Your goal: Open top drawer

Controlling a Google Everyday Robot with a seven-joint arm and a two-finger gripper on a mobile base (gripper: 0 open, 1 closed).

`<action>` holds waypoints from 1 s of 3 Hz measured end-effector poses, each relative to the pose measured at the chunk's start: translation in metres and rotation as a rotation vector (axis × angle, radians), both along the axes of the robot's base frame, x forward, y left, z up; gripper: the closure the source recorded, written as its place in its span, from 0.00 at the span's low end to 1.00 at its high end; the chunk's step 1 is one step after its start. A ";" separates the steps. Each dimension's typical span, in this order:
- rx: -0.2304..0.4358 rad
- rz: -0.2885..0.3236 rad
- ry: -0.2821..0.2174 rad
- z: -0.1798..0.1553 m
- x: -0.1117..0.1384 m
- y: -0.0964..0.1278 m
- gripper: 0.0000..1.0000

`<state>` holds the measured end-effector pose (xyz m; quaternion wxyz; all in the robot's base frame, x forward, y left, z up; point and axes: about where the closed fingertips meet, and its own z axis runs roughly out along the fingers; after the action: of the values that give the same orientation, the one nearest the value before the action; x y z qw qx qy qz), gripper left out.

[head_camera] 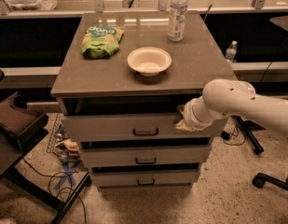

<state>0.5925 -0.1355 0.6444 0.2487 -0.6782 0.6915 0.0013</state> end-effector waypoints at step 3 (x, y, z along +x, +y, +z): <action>-0.006 -0.016 0.014 0.006 -0.016 -0.008 1.00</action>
Offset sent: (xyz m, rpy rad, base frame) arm -0.2762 -0.1246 0.0718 -0.0959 0.2167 -0.2582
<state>0.5767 -0.1432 0.6501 0.2417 -0.6732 0.6988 0.0021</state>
